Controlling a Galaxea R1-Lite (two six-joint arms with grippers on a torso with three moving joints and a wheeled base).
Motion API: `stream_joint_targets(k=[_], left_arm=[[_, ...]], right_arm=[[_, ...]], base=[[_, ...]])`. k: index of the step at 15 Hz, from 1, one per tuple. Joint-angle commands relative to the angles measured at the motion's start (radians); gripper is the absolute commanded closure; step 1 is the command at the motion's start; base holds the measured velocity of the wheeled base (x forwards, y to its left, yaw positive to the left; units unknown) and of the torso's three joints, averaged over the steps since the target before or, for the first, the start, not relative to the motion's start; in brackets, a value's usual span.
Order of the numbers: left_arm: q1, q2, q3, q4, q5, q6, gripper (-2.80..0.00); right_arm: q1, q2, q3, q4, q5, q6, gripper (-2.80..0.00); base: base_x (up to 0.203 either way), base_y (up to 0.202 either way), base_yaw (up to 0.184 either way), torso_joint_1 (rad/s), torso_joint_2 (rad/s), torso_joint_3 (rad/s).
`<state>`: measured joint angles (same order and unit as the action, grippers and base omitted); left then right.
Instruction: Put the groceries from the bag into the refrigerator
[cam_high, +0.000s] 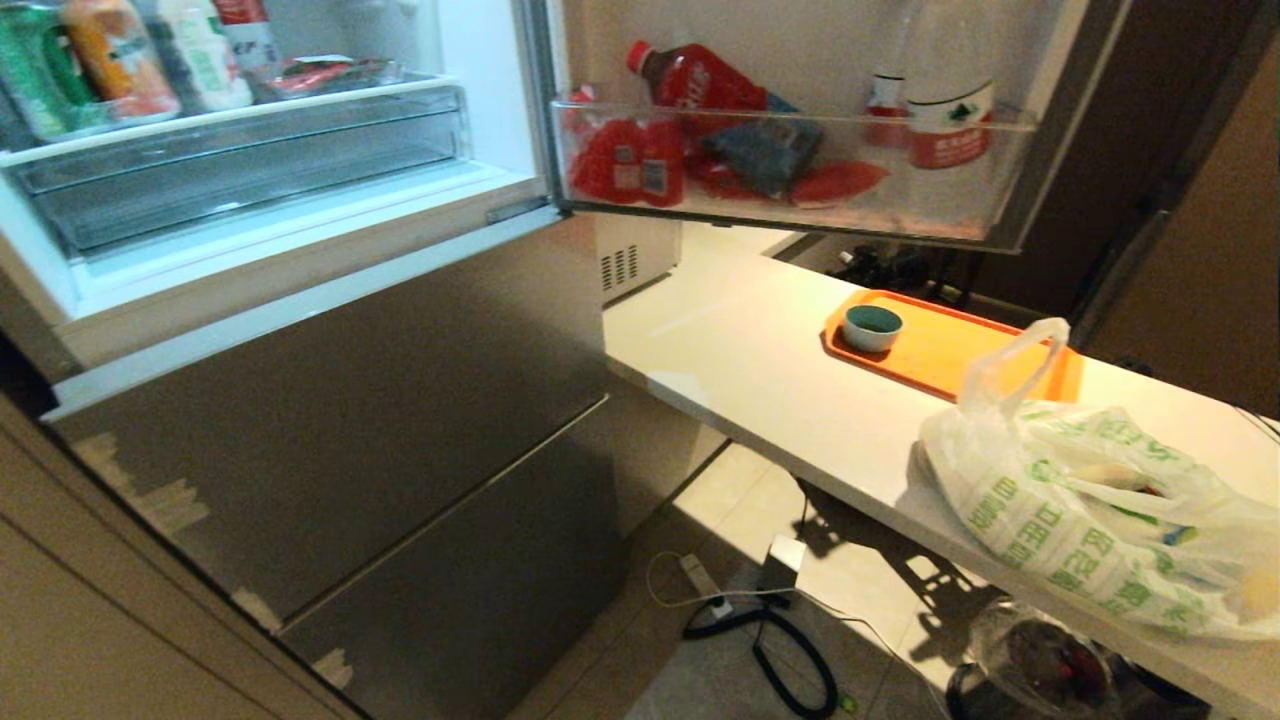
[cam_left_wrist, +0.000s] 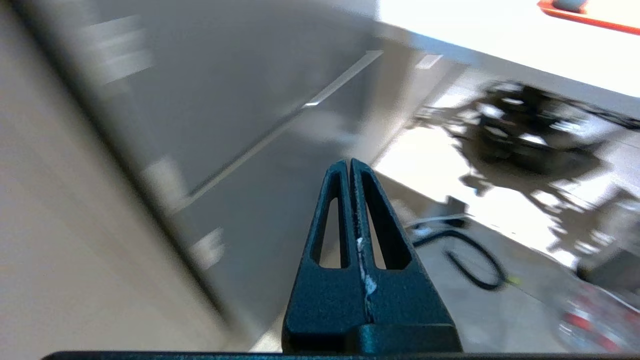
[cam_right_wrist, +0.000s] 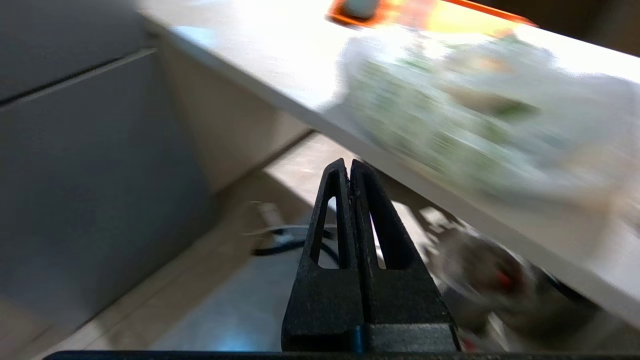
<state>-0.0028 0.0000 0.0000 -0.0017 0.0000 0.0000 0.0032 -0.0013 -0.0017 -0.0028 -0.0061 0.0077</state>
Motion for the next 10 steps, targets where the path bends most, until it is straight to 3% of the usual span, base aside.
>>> stream_joint_targets(k=[1, 6, 10], left_arm=[[0.000, 0.000, 0.000, 0.000, 0.000, 0.000, 0.00], [0.000, 0.000, 0.000, 0.000, 0.000, 0.000, 0.00], [0.000, 0.000, 0.000, -0.001, 0.000, 0.000, 0.00]], right_arm=[[0.000, 0.001, 0.000, 0.000, 0.000, 0.000, 0.00], [0.001, 0.001, 0.000, 0.000, 0.000, 0.000, 0.00], [0.001, 0.001, 0.000, 0.000, 0.000, 0.000, 0.00]], base=[[0.000, 0.009, -0.180, 0.007, 0.00, 0.003], [0.001, 0.009, -0.168, 0.003, 0.00, 0.004], [0.001, 0.001, -0.025, 0.000, 0.00, 0.002]])
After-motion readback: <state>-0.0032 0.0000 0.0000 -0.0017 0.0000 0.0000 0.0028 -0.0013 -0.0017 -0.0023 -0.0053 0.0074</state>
